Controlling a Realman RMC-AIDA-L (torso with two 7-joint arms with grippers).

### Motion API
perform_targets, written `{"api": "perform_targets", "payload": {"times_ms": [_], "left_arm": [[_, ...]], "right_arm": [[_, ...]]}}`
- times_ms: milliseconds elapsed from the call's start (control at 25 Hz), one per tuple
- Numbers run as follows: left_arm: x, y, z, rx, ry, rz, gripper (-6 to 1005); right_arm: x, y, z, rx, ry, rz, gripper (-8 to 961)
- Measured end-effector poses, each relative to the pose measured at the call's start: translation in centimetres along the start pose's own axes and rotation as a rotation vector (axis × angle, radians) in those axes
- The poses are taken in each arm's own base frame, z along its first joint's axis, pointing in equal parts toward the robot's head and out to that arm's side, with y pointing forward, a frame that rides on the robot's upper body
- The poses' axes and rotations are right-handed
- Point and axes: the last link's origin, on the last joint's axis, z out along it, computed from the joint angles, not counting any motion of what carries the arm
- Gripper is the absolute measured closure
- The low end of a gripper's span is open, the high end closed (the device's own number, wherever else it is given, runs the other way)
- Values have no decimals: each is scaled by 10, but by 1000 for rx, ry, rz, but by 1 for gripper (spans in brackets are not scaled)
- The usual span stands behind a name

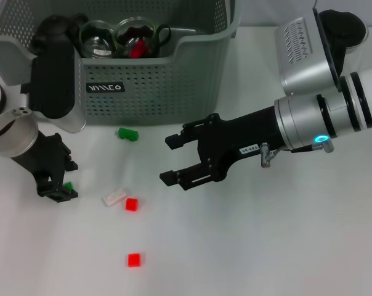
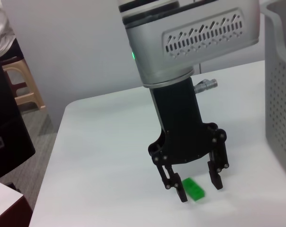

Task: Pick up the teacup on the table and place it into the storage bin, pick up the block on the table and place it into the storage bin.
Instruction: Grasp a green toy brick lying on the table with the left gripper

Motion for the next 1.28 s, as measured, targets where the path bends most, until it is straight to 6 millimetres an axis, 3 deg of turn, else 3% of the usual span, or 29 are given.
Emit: {"api": "perform_targets", "payload": {"times_ms": [680,1280], "left_arm": [[-4,0,-10,-23,14,-33,459],[-14,6,0,-10,18,-81,462]], "right_arm": [[3,1,0,-2,3,5,184],[5,-1,-1,10,1,-3,184]]}}
